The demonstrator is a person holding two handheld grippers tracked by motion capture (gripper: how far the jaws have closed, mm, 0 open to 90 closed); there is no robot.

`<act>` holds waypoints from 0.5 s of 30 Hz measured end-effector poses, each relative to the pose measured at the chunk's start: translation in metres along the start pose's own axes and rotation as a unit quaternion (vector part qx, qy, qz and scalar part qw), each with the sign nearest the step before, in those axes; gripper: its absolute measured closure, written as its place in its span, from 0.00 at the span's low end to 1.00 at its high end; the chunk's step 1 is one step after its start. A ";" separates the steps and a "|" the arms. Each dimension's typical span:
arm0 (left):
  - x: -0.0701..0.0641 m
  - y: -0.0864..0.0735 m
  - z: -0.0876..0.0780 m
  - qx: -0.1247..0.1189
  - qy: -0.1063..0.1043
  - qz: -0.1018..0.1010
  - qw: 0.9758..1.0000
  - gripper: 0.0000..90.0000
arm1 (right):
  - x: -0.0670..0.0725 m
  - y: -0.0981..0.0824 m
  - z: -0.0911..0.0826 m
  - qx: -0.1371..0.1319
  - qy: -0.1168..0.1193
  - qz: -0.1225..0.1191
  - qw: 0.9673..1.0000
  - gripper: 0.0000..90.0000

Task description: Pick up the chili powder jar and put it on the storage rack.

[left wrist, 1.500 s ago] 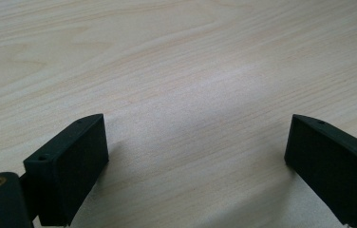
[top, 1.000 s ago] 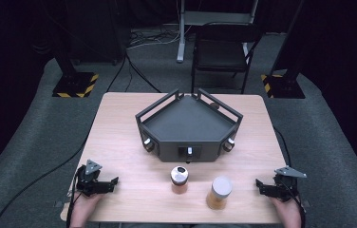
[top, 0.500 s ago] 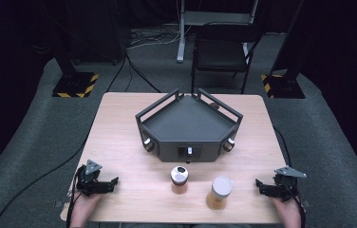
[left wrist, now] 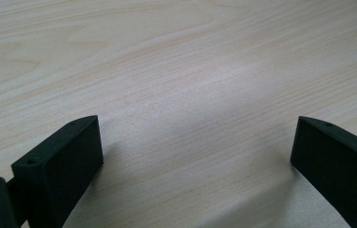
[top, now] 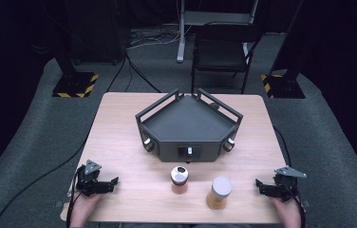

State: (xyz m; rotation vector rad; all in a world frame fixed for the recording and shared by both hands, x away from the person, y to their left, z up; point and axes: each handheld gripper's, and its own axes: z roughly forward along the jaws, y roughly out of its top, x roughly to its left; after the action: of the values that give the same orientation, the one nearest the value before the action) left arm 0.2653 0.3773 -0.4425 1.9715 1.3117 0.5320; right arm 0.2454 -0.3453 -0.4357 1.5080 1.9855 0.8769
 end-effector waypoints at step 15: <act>-0.008 0.001 -0.009 -0.036 -0.018 0.019 0.999 0.04 | 0.000 0.000 0.000 0.000 0.000 0.000 1.000 0.05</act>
State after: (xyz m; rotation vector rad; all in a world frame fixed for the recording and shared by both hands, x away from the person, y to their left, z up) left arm 0.2563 0.3732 -0.4355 1.9405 1.2194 0.5530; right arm 0.2454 -0.3453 -0.4357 1.5082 1.9855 0.8768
